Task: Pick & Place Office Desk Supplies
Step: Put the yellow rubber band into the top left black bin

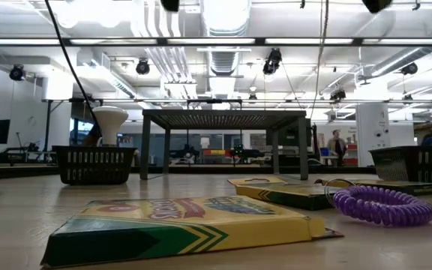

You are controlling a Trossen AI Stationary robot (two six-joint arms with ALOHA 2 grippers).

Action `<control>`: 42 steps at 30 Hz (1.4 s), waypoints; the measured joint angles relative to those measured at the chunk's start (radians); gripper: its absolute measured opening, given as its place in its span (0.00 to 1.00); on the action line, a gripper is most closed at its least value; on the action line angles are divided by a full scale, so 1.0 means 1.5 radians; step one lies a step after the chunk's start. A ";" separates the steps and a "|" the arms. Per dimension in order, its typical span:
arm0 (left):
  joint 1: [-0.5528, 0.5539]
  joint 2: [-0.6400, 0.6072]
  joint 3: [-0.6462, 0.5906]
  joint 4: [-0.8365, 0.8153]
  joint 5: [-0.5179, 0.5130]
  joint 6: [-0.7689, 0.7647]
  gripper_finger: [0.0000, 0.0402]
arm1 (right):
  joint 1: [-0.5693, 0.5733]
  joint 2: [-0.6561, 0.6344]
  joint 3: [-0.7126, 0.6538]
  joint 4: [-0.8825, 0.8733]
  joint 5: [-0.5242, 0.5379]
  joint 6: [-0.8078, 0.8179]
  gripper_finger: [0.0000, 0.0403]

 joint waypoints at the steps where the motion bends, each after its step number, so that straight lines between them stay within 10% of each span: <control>1: 0.000 0.000 0.000 0.016 0.001 0.022 0.41 | 0.000 0.006 0.000 0.019 -0.002 -0.025 0.02; 20: 0.003 -0.001 0.032 0.012 0.060 0.049 0.53 | -0.114 0.115 0.001 0.277 -0.162 -0.213 0.02; 34: 0.013 -0.001 0.032 -0.045 0.104 -0.024 0.54 | -0.141 0.187 0.092 0.251 -0.259 -0.269 0.02; 42: 0.013 -0.001 0.032 -0.064 0.112 -0.025 0.28 | -0.140 0.224 0.142 0.200 -0.256 -0.284 0.02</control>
